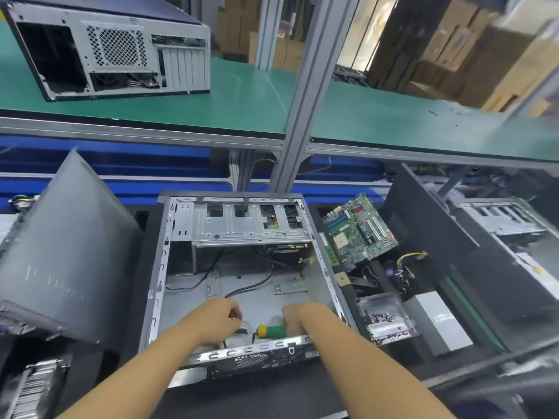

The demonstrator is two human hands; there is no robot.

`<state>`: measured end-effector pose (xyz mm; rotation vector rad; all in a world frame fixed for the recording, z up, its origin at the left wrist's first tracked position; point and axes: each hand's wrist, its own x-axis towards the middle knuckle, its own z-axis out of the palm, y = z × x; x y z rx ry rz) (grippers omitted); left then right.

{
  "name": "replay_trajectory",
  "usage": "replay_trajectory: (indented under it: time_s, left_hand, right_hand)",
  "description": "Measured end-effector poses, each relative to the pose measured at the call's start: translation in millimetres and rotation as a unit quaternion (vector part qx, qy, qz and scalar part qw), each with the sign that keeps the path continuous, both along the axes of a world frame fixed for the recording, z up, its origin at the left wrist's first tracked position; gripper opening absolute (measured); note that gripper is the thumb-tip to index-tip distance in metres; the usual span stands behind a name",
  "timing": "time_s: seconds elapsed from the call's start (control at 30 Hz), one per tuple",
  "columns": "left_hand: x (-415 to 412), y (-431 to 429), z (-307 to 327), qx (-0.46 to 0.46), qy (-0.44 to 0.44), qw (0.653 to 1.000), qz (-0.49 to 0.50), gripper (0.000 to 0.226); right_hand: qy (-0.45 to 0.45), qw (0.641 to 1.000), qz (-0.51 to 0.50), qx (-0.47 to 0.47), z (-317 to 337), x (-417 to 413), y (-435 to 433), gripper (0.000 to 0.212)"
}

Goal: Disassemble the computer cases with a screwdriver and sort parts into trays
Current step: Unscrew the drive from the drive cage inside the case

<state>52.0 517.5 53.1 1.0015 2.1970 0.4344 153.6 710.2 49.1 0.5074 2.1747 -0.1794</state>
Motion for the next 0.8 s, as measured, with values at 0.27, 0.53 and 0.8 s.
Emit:
replay_trajectory:
  time_s: [0.27, 0.53, 0.8]
  left_hand:
    - [13, 11, 9, -0.029, -0.046, 0.993, -0.103, 0.026]
    - [18, 4, 17, -0.067, -0.050, 0.993, -0.089, 0.036]
    - [45, -3, 19, -0.081, -0.071, 0.985, -0.136, 0.034]
  right_hand:
    - [0.242, 0.920, -0.253, -0.177, 15, 15, 8, 0.037]
    - [0.363, 0.875, -0.259, -0.189, 23, 28, 4, 0.025]
    - [0.440, 0.820, -0.280, -0.234, 23, 55, 7, 0.027]
